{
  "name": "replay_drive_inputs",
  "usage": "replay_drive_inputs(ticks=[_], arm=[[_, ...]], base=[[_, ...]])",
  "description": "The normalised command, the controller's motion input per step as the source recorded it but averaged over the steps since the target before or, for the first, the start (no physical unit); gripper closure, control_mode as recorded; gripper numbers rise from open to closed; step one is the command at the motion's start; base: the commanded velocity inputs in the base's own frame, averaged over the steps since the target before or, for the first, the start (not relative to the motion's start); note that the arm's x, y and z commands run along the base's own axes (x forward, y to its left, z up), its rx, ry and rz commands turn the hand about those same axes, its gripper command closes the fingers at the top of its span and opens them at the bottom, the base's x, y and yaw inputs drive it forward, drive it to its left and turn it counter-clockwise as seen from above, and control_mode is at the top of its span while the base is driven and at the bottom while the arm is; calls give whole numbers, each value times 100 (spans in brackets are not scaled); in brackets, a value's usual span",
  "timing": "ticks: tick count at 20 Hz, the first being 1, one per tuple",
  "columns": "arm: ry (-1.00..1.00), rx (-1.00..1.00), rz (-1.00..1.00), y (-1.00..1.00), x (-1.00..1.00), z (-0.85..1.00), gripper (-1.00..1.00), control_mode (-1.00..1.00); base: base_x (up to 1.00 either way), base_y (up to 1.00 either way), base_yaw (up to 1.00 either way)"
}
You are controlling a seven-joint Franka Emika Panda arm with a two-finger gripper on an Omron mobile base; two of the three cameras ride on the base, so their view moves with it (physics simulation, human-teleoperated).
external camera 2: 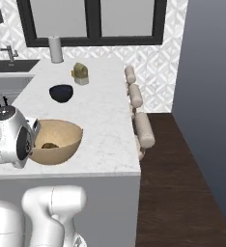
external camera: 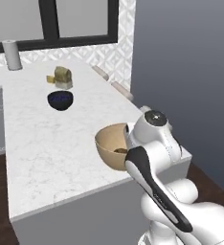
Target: Open the cabinet, pick up the bread from the cabinet and place it in the basket. Then move the basket to the dining counter.
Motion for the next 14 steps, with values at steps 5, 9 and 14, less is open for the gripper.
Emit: replay_drive_inputs(ticks=[5,9,14], arm=[[0,0,0,0,0,0,100,100],[0,0,0,0,0,0,100,100],[0,0,0,0,0,0,100,100]], base=[[80,-1,4],[9,0,0],[0,0,0]])
